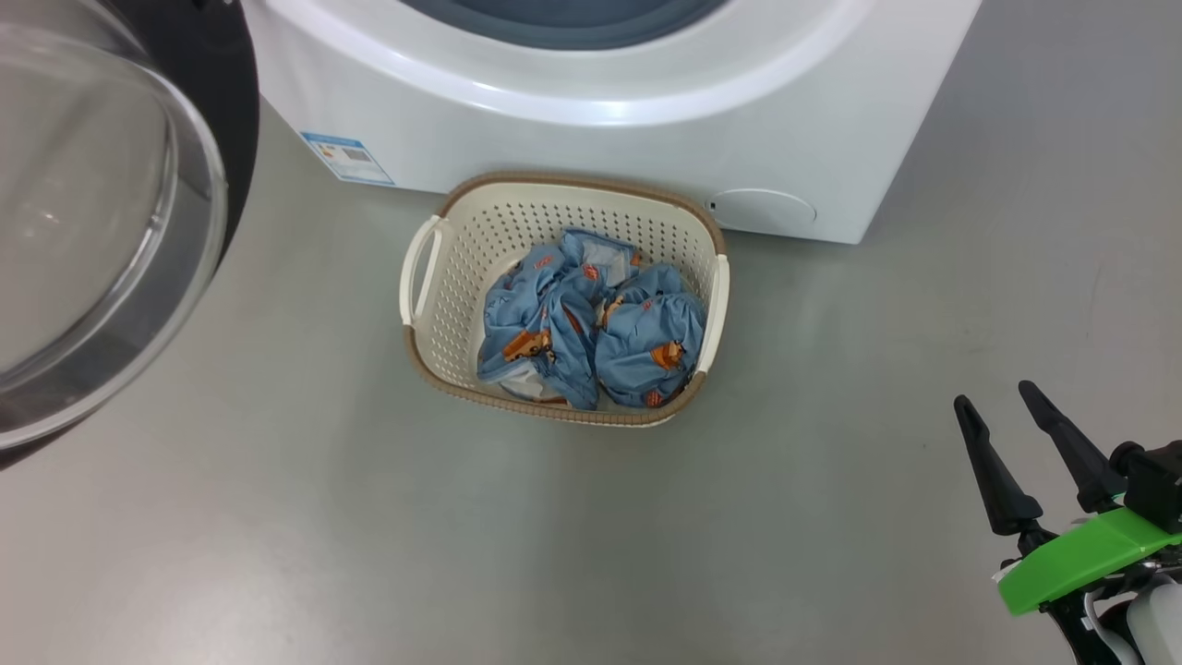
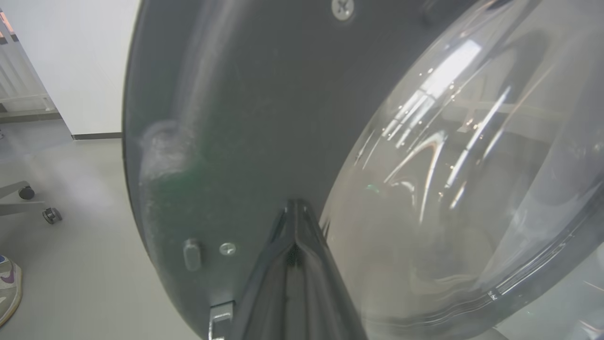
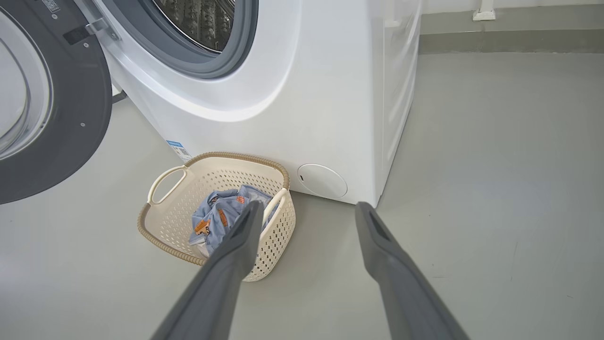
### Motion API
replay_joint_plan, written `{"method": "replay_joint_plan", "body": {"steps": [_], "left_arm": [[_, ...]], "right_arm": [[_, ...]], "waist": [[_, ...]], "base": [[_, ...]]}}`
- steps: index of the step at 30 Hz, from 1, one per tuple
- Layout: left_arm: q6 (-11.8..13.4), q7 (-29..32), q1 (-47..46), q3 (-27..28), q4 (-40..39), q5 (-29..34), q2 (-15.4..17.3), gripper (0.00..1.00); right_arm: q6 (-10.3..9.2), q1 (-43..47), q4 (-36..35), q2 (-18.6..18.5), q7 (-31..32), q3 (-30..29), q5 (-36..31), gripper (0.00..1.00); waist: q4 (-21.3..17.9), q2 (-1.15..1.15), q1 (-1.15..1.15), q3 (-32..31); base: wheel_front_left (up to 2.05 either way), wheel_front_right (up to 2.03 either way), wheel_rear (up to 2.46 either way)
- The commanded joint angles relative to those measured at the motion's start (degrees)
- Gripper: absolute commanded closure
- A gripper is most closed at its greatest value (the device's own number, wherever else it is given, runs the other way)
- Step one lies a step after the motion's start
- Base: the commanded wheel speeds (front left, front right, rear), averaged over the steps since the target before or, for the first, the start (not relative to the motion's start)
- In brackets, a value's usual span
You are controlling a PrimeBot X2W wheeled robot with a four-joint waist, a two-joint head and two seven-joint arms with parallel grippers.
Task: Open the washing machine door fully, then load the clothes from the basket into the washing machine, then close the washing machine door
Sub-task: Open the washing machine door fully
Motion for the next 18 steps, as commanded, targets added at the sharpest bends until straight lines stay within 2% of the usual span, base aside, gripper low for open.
{"method": "replay_joint_plan", "body": {"steps": [1, 5, 10, 18], "left_arm": [[-0.24, -0.34, -1.69, 2.24, -0.19, 0.82, 4.78, 1.0], [-0.97, -0.34, -2.75, 3.23, 1.29, 1.64, 5.03, 1.0], [-3.34, -0.35, -3.26, 3.94, 2.73, 2.46, 4.42, 1.0], [-8.69, -0.35, 0.03, 5.91, 0.3, 5.0, 0.31, 1.0]], "right_arm": [[0.16, -0.58, -1.47, -0.96, -0.7, 0.84, -0.74, 0.0], [0.16, -0.9, -1.45, -1.03, -0.7, 0.87, -0.74, 0.0], [0.16, -0.79, -0.9, -0.76, -0.7, 1.08, -0.65, 0.0], [0.16, 0.4, -0.39, -0.17, -0.7, 1.06, -0.36, 0.0]], "waist": [[-0.21, 0.0, 0.0, 0.59], [-0.4, 0.0, 0.0, 0.99], [-0.42, 0.0, 0.0, -0.25], [-0.42, 0.0, 0.0, -4.97]], "base": [[0.0, 0.0, 0.0], [0.0, 0.0, 0.0], [0.0, 0.0, 0.0], [0.0, 0.0, 0.0]]}}
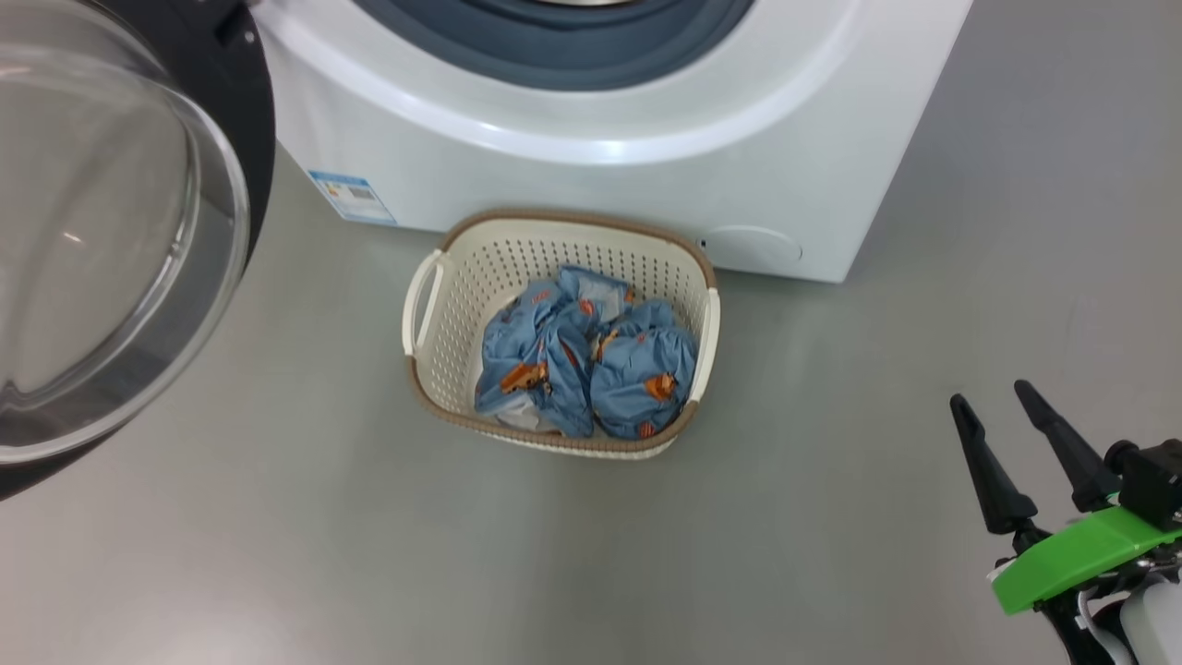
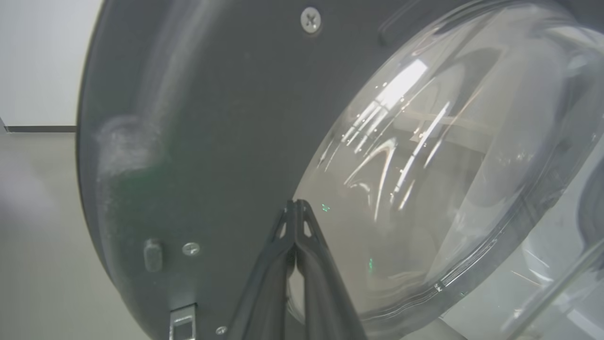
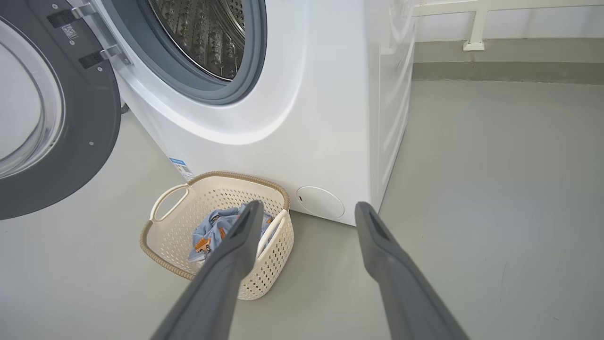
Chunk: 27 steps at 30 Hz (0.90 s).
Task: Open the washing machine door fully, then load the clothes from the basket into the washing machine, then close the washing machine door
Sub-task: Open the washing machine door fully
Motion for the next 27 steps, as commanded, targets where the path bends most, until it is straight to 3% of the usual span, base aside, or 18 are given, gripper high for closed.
{"method": "replay_joint_plan", "body": {"steps": [1, 4, 6, 8, 11, 13, 27], "left_arm": [[-1.02, -0.35, 2.02, 2.11, -2.5, 1.33, 2.47, 1.0], [-3.04, -0.35, 4.54, 2.42, -4.62, 2.86, 0.22, 1.0], [-4.02, -0.35, 6.17, 2.95, -6.36, 3.51, -1.34, 0.72], [-5.06, -0.35, 7.98, 2.87, -8.28, 3.85, -3.03, 0.55], [-5.86, -0.35, 10.8, 1.9, -11.43, 4.12, -5.56, 0.12], [-6.04, -0.35, 12.84, 0.1, -13.76, 4.75, -6.88, 0.0], [-6.12, -0.35, 23.99, -16.66, -26.53, 1.53, -11.18, 0.0]], "right_arm": [[0.16, 1.44, -0.98, -0.37, -0.7, 1.05, -0.33, 0.0], [0.16, 2.31, -0.99, 0.03, -0.7, 0.93, -0.28, 0.0], [0.16, 2.96, -0.98, 0.29, -0.7, 0.85, -0.24, 0.0], [0.16, 3.6, -0.96, 0.54, -0.7, 0.85, -0.19, 0.0], [0.16, 4.62, -0.93, 0.87, -0.7, 0.65, -0.07, 0.0], [0.16, 5.28, -0.93, 1.13, -0.7, 0.54, -0.06, 0.0], [0.16, 7.14, -1.51, 1.77, -0.7, -0.63, -0.26, 0.0]], "waist": [[0.0, 0.0, 0.0, -2.48], [-0.06, 0.0, 0.0, -4.47], [-0.12, 0.0, 0.0, -5.77], [-0.31, 0.0, 0.0, -7.09], [-0.69, 0.0, 0.0, -8.88], [-1.09, 0.0, 0.0, -9.95], [-7.18, 0.0, 0.0, -13.19]], "base": [[0.0, 0.0, 0.0], [0.0, 0.0, 0.0], [0.0, 0.0, 0.0], [0.0, 0.0, 0.0], [0.0, 0.0, 0.0], [0.0, 0.0, 0.0], [0.0, 0.0, 0.0]]}}
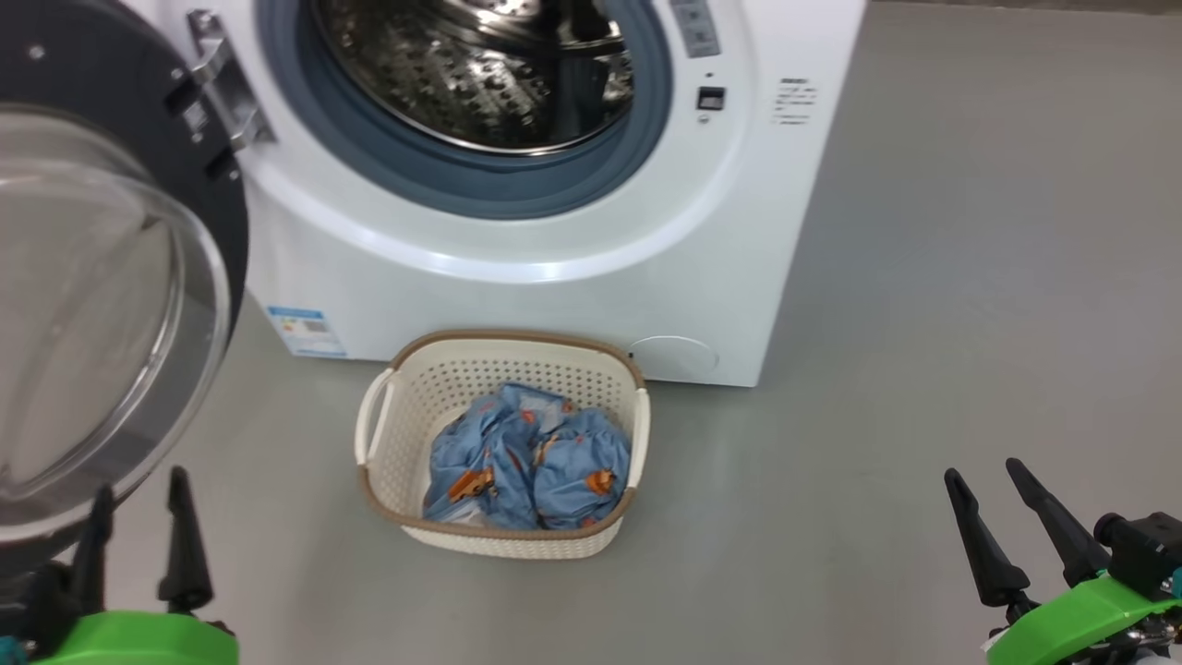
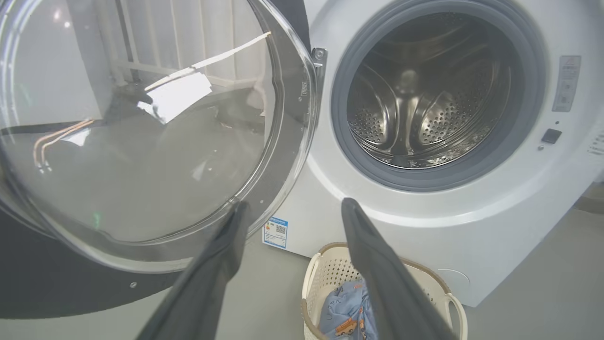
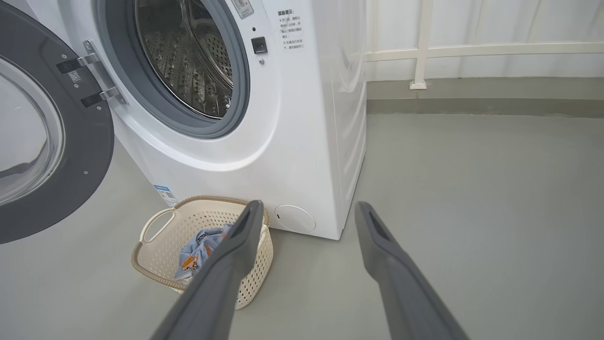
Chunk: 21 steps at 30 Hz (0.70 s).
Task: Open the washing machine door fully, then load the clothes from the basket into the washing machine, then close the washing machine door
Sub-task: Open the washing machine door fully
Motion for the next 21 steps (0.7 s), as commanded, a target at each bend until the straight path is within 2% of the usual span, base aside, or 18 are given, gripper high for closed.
{"method": "replay_joint_plan", "body": {"steps": [1, 10, 21], "left_arm": [[-0.13, -0.36, -0.32, 1.27, -1.86, -0.34, 1.69, 0.0], [-0.14, -0.36, 1.1, -3.08, -3.16, -2.9, 3.14, 0.0], [-0.14, -0.36, 0.98, -6.53, -3.58, -4.26, 4.53, 0.0]], "right_arm": [[0.16, 0.18, -1.44, -0.84, -0.7, 0.69, -0.29, 0.0], [0.16, 0.59, -1.5, -0.65, -0.7, -0.02, -0.19, 0.0], [0.16, 0.28, -1.76, -0.54, -0.7, -0.03, -0.18, 0.0]], "waist": [[-1.99, 0.0, 0.0, -0.75], [-7.46, 0.0, 0.0, -0.86], [-12.37, 0.0, 0.0, -0.48]], "base": [[0.0, 0.0, 0.0], [0.0, 0.0, 0.0], [0.0, 0.0, 0.0]]}}
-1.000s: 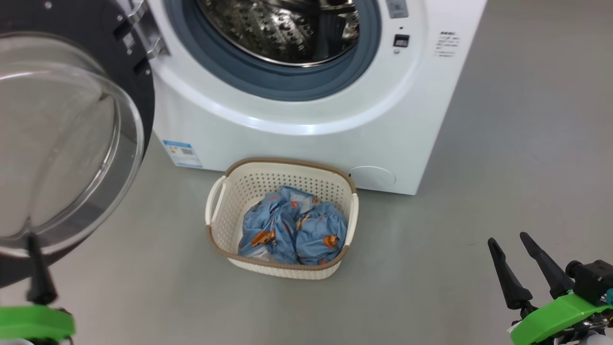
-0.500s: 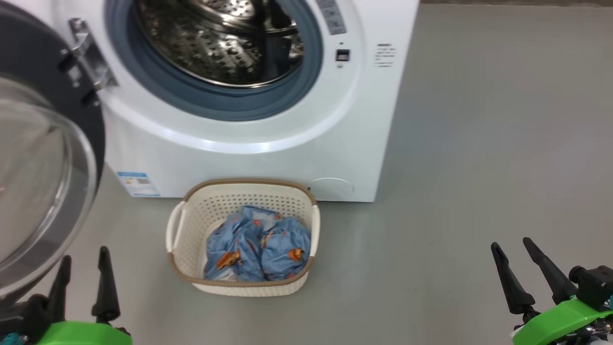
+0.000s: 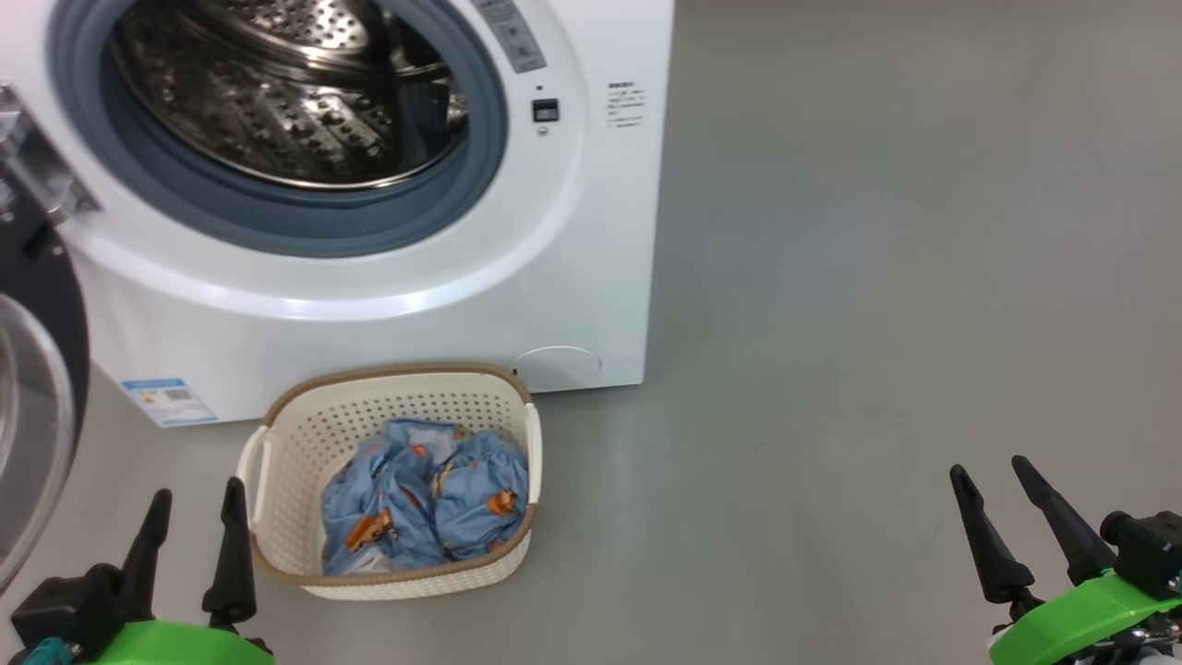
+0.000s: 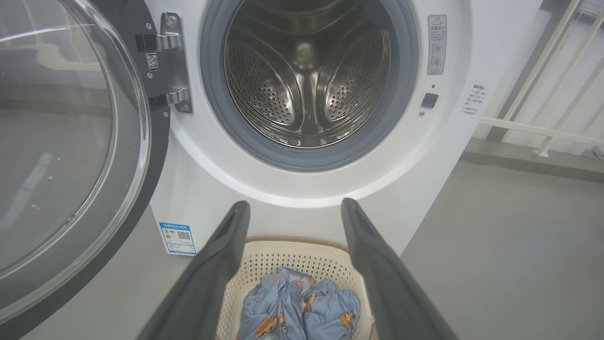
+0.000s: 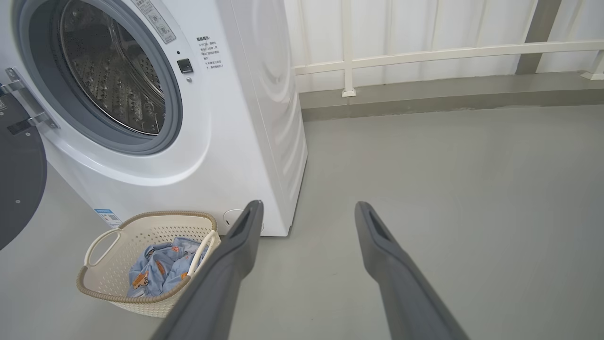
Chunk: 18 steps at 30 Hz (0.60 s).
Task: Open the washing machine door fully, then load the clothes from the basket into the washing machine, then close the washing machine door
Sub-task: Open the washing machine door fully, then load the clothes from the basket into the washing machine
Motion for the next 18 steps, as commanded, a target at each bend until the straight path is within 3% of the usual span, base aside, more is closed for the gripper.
{"method": "replay_joint_plan", "body": {"steps": [1, 18], "left_arm": [[-0.14, -0.36, -1.04, 1.64, -1.32, -0.52, 1.75, 0.0], [-0.14, -0.36, -1.51, 0.13, -0.81, -1.99, 3.11, 0.0]], "right_arm": [[0.16, 0.22, -1.53, -0.91, -0.7, 0.89, -0.18, 0.0], [0.16, 0.77, -1.72, -0.52, -0.7, 0.4, -0.18, 0.0]], "waist": [[-1.21, 0.0, 0.0, 0.09], [-2.09, 0.0, 0.0, 0.24]], "base": [[0.0, 0.0, 0.0], [0.0, -0.01, 0.01]]}}
